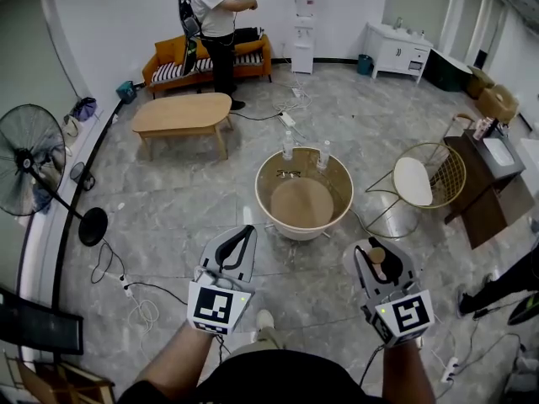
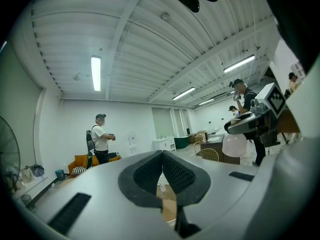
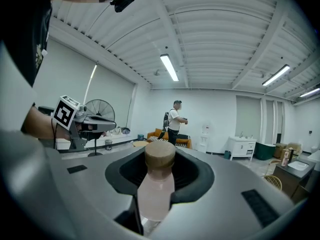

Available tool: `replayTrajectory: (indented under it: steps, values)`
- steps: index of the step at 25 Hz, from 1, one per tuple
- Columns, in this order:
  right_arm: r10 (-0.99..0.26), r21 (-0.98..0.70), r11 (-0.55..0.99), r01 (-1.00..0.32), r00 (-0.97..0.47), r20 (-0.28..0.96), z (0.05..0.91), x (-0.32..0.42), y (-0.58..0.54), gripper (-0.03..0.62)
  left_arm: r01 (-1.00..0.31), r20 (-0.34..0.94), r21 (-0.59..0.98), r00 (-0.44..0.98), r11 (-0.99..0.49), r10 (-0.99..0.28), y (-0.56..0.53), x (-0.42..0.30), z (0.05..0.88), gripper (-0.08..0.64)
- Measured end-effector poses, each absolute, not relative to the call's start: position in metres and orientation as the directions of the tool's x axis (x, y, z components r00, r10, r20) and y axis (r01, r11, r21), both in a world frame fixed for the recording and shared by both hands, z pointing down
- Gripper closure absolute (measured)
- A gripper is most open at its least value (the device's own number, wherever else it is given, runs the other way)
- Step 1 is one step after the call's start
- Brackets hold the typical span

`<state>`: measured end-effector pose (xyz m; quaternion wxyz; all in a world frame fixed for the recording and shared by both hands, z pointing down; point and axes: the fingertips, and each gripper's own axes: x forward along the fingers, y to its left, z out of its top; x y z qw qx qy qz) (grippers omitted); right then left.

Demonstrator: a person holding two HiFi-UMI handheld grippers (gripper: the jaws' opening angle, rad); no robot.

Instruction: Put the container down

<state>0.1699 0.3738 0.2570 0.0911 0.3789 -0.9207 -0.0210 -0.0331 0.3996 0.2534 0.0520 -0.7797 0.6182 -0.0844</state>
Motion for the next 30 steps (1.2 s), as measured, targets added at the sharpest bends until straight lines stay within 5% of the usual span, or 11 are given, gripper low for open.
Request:
replayTrajectory:
  steps: [30]
  values:
    - [-0.736, 0.118, 0.673, -0.73, -0.644, 0.211, 0.259, 0.127, 0.27, 0.46, -0.935, 0.081, -0.157, 0.31, -0.319, -0.947, 0.28, -0.075, 0.265, 0.545]
